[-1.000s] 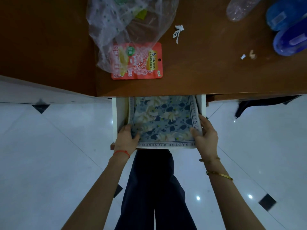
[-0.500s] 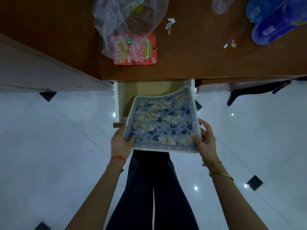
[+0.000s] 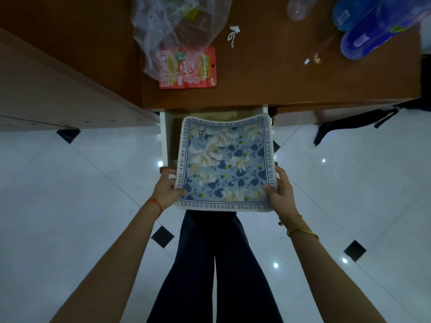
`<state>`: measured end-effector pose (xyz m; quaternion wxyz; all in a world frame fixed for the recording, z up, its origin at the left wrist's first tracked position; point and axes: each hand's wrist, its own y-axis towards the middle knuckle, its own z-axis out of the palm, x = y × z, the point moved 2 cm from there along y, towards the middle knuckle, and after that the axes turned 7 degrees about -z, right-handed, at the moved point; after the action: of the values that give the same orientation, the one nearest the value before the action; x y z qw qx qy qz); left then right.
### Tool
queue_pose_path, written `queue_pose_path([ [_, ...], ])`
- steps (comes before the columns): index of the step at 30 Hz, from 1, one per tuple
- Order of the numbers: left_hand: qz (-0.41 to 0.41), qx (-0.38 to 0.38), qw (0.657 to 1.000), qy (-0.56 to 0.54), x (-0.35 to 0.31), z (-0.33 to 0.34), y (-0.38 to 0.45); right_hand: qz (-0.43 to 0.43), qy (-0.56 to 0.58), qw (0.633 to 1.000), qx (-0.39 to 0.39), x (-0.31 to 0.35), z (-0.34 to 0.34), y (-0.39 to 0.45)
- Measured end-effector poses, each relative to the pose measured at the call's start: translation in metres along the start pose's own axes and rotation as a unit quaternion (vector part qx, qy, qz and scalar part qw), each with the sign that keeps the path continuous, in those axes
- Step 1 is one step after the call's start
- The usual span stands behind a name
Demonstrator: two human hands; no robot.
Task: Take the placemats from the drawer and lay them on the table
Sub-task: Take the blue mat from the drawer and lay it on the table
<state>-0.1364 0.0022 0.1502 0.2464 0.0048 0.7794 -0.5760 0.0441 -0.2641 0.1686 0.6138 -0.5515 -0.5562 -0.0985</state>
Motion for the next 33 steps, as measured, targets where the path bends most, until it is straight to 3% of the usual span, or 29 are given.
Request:
queue_pose_path([
  [16,0.182,0.010,0.983,0.038,-0.098,-0.037,-0.194,-0.083,0.085,0.990,-0.070,0.140,-0.065,-0.152],
  [23,0.226,0.047,0.971,0.063,-0.139,-0.036,-0.253,-0.122,0.098,0.975,-0.158,0.174,-0.082,-0.212],
  [33,0.270,0.165,0.935,0.159,-0.183,-0.024,-0.283,-0.109,0.175,0.929,-0.309,0.174,-0.061,-0.298],
])
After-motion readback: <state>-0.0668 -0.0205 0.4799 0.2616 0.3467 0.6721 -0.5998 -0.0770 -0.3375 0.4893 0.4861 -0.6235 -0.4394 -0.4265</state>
